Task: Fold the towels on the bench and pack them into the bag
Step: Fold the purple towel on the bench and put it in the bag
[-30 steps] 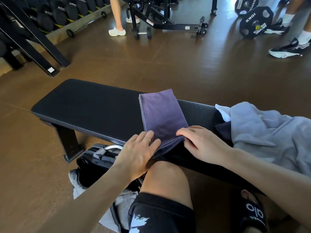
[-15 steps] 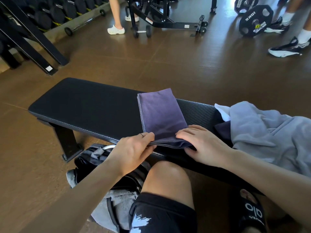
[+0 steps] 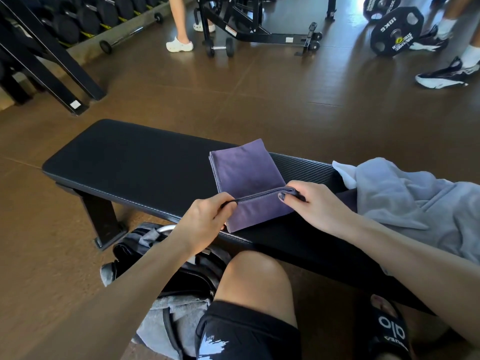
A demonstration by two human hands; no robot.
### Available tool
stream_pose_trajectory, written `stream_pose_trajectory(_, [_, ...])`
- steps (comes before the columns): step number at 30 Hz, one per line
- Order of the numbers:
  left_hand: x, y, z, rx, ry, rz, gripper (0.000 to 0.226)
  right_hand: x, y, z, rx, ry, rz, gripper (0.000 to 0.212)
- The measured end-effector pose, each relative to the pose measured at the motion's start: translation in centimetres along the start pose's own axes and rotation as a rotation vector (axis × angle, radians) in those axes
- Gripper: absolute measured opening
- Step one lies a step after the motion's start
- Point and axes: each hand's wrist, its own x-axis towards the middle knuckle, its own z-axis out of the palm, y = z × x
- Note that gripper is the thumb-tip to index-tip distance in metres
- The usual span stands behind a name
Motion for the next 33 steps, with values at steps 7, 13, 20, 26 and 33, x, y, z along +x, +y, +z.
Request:
stream_pose_trajectory(7, [1.3, -0.1, 1.1, -0.103, 0.067, -0.181, 0.012, 0.9, -0.3, 1.8, -0.018, 0.082, 0.163, 0.036])
stream_pose_trajectory(13, [1.4, 0.0, 2.3, -0.023, 0.179, -0.204, 0.012, 1.0, 0.0, 2.5, 0.047, 0.142, 0.164, 0.014])
stream_pose_trajectory(20, [1.4, 0.6, 2.8, 0.126, 0.243, -0.188, 0.017, 0.8, 0.1, 2.4, -0.126, 0.167, 0.051, 0.026])
stream_pose_trajectory(26, [1.3, 1.2, 2.3, 0.384, 0.259, -0.106, 0.026, 0.6, -0.2, 2.6, -0.397, 0.189, -0.164, 0.01])
stream_pose_trajectory(33, [2.4, -0.4, 3.0, 0.721, 0.168, 0.461, 0.027, 0.6, 1.2, 1.5, -0.572, 0.195, -0.387, 0.02])
